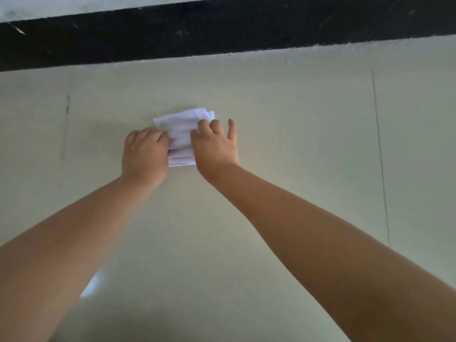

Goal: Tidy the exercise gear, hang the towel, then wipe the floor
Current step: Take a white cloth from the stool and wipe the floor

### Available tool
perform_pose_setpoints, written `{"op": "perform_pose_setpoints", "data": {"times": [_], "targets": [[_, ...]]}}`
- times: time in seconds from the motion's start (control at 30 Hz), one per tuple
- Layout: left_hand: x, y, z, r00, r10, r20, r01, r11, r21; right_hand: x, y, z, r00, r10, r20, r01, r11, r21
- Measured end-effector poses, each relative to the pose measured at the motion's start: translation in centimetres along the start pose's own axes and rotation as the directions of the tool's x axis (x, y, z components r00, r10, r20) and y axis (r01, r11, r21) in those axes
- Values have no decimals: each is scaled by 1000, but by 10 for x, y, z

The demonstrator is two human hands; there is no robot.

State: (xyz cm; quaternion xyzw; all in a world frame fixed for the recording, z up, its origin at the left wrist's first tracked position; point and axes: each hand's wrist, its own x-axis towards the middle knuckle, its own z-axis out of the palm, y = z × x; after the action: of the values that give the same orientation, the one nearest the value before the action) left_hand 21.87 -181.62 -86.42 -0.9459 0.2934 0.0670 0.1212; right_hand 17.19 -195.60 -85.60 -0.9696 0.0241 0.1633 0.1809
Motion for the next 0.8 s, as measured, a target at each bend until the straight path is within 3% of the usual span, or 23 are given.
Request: {"op": "perform_pose_setpoints", "data": {"times": [0.07,0.13,0.2,0.37,0.47,0.6,0.67,0.8], "targets": [[-27,-4,12,999,43,-34,-43,999,-1,-23,-6,13,999,-43,25,43,999,2],[-53,3,22,982,137,-128,-147,987,-68,-53,1,26,994,-97,-57,94,994,-56],[-74,23,27,951,223,-213,-252,960,-120,-85,25,42,975,-105,-194,80,988,-134],[-78,113,27,826,398,-400,-481,867,-132,-166,109,50,942,-15,-335,-35,989,-143],[-51,178,3,823,463,-330,-528,837,-143,-190,164,34,914,104,-392,-170,976,-139],[-6,238,-29,855,499,-138,-518,825,-226,-178,219,4,871,291,-396,-347,935,-76],[11,247,-42,876,457,-154,-482,847,-223,-157,222,-13,856,368,-363,-405,914,-31],[27,222,-49,934,356,9,-352,926,-136,-115,186,-18,829,467,-307,-476,878,49]]}}
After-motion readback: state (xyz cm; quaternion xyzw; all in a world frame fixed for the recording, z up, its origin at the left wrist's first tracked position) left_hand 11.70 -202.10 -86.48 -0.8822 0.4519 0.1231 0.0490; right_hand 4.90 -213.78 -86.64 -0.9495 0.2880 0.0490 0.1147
